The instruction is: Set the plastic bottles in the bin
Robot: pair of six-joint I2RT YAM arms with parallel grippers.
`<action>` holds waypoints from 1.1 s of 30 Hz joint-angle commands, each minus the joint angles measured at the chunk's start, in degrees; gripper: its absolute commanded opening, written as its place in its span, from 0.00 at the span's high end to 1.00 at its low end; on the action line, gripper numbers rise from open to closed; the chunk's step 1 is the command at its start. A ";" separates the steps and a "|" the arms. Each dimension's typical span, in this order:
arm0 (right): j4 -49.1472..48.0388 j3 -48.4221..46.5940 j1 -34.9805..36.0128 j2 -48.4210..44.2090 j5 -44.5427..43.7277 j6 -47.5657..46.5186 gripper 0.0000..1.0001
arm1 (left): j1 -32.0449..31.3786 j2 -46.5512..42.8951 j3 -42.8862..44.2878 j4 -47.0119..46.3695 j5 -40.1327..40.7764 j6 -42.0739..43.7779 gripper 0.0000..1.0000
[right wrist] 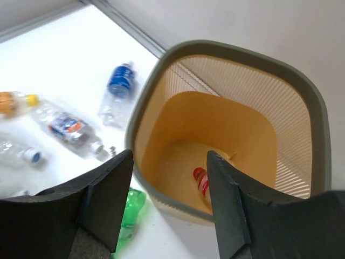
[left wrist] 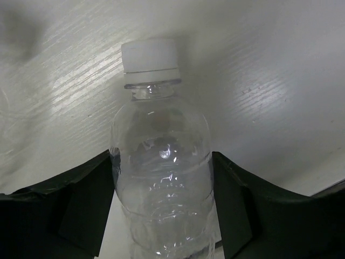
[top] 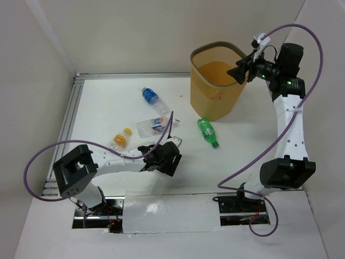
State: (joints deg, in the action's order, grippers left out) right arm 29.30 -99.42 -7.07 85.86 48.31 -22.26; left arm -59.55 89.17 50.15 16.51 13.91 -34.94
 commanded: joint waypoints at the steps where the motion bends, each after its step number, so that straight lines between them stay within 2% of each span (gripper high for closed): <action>1: 8.11 -2.80 -1.89 -2.01 14.07 -2.17 0.36 | -0.48 1.36 1.35 1.33 1.38 -0.05 0.23; 2: 9.53 -2.80 -2.68 -2.80 15.39 -4.35 0.38 | -1.00 1.36 1.96 1.33 1.38 -0.04 0.26; 3: 10.85 -2.19 -2.69 -3.42 16.71 -5.59 0.38 | -1.01 1.36 2.58 1.33 1.38 0.48 0.36; 7: 17.44 3.86 -3.21 -9.99 16.72 -16.11 0.42 | -1.53 -0.83 7.05 1.86 0.24 1.97 0.62; 11: 21.48 14.84 -3.21 -16.77 12.34 -21.66 0.50 | -1.53 -3.47 12.68 2.38 0.15 4.43 0.71; 14: 22.64 23.63 -2.60 -21.68 9.17 -25.54 0.59 | -0.49 -3.39 20.58 2.38 1.73 7.77 0.72; 15: 22.64 25.48 -2.60 -22.84 8.47 -25.55 0.63 | 0.13 -2.86 24.95 2.38 1.73 9.35 0.75; 16: 22.12 28.46 -2.60 -23.89 7.07 -25.55 0.72 | 1.61 -2.25 27.26 2.38 1.73 9.97 0.77; 19: 20.63 34.17 -2.60 -28.19 4.87 -25.02 0.86 | 4.78 0.48 36.31 1.60 2.26 13.31 0.82; 23: 19.57 41.66 -2.60 -30.31 1.79 -24.23 0.91 | 9.26 5.39 49.58 0.19 -1.69 16.83 0.85; 28: 16.76 47.82 -2.60 -32.25 -0.50 -24.23 0.91 | 14.36 12.95 67.41 -4.71 -9.15 16.75 0.89; 30: 16.15 50.01 -2.60 -32.25 -0.50 -24.23 0.92 | 16.47 15.94 70.16 -8.58 -13.72 15.52 0.93; 33: 14.74 52.38 -2.60 -32.25 -1.03 -24.23 0.92 | 18.84 18.31 72.01 -19.65 -16.81 11.22 0.98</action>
State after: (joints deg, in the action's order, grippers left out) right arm 47.92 -48.53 -9.89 54.63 48.10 -45.95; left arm -42.50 105.49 119.24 9.06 3.29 -20.56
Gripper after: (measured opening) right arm 0.084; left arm 0.698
